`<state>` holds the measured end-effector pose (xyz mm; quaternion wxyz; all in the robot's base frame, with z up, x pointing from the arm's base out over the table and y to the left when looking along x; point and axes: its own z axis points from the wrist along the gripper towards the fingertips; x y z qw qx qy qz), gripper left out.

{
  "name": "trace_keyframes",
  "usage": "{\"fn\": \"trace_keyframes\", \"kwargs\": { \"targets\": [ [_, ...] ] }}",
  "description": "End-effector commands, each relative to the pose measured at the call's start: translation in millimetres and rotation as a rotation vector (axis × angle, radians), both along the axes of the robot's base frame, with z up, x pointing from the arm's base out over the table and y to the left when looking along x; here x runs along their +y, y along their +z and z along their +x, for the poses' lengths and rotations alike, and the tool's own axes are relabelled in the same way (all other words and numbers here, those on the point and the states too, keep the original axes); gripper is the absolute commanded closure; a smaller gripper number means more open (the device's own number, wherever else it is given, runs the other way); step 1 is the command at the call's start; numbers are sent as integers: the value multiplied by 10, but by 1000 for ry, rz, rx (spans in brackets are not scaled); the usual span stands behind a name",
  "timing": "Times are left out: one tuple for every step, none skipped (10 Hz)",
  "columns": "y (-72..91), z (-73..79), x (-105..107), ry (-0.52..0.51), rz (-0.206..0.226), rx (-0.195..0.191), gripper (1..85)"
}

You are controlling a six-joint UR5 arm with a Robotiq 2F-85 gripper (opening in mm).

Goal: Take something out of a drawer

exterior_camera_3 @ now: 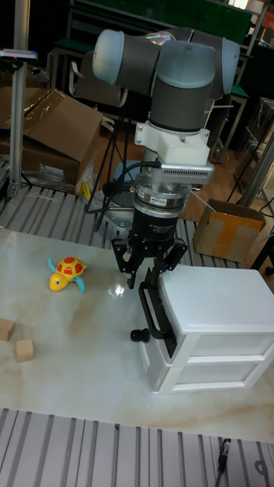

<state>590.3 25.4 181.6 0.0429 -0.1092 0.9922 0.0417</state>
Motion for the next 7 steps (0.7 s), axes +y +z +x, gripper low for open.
{"fn": "trace_keyframes", "kwargs": {
  "targets": [
    [-88, 34, -54, -36, -3, 3, 420],
    [-111, 39, -55, -39, 0, 2, 423],
    [-111, 28, -39, -52, 7, 8, 417],
    [-113, -24, -31, -64, 11, 29, 410],
    [-111, -35, -3, -71, 22, 34, 410],
    [-103, -15, 56, -88, 46, 29, 407],
    [-136, 25, 52, -96, 44, 24, 407]
  ]
}}
